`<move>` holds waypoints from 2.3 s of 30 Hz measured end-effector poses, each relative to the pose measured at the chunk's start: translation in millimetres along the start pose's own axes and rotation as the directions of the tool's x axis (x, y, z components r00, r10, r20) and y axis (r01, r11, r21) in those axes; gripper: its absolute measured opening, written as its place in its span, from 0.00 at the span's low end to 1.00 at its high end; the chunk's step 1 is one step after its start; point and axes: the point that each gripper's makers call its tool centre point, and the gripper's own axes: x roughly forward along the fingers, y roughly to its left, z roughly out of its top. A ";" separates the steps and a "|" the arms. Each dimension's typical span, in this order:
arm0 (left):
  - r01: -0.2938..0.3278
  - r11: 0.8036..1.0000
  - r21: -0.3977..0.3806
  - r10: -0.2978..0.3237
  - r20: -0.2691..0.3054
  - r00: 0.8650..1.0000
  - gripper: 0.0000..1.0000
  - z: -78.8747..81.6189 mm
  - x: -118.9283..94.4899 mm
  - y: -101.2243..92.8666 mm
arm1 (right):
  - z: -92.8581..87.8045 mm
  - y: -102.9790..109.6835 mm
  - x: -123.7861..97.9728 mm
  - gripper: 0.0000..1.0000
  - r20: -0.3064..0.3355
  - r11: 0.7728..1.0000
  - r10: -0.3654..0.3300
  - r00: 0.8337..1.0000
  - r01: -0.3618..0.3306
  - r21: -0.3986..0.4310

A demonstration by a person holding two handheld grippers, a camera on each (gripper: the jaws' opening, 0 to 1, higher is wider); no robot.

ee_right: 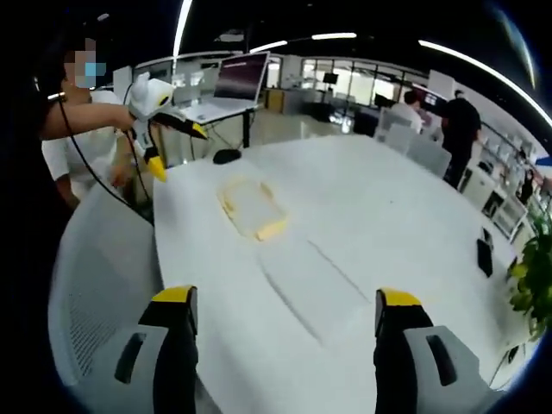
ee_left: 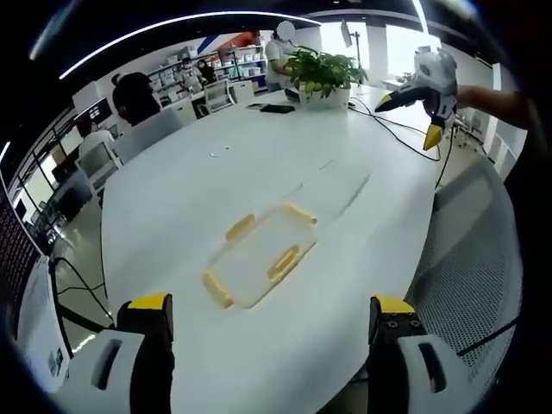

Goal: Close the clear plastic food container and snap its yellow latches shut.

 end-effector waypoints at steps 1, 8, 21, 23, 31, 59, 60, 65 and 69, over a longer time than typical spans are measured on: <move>0.005 1.000 0.006 -0.005 -0.005 1.000 0.91 -0.5 0.9 0.6 | 0.5 -0.1 1.3 0.83 -0.002 1.000 0.005 1.000 -0.005 -0.003; 0.048 0.998 0.046 -0.046 -0.043 0.998 0.91 -6.5 7.3 9.1 | 0.8 1.4 13.2 0.82 -0.030 0.998 0.053 0.998 -0.054 -0.032; 0.102 0.990 0.099 -0.090 -0.118 0.989 0.88 -21.7 20.7 29.1 | 14.2 3.9 35.5 0.81 -0.065 0.987 0.126 0.990 -0.131 -0.087; 0.113 0.988 0.105 -0.099 -0.131 0.986 0.88 -24.1 23.9 30.9 | 16.5 5.4 39.7 0.80 -0.074 0.985 0.141 0.987 -0.147 -0.094; 0.161 0.976 0.149 -0.135 -0.169 0.976 0.84 -28.3 38.1 41.6 | 21.2 9.1 58.4 0.78 -0.122 0.970 0.186 0.975 -0.202 -0.137; 0.307 0.917 0.254 -0.241 -0.258 0.936 0.59 -39.3 85.5 69.1 | 49.0 16.3 126.6 0.60 -0.232 0.919 0.272 0.934 -0.323 -0.227; 0.312 0.914 0.259 -0.245 -0.261 0.934 0.59 -40.0 87.8 69.5 | 49.7 16.7 128.7 0.59 -0.234 0.918 0.272 0.933 -0.325 -0.229; 0.340 0.900 0.273 -0.267 -0.271 0.925 0.55 -42.8 96.0 71.8 | 51.6 21.7 142.8 0.57 -0.253 0.911 0.284 0.925 -0.343 -0.231; 0.353 0.893 0.278 -0.280 -0.268 0.922 0.54 -42.4 101.1 73.6 | 51.7 23.6 154.9 0.56 -0.270 0.906 0.281 0.921 -0.347 -0.241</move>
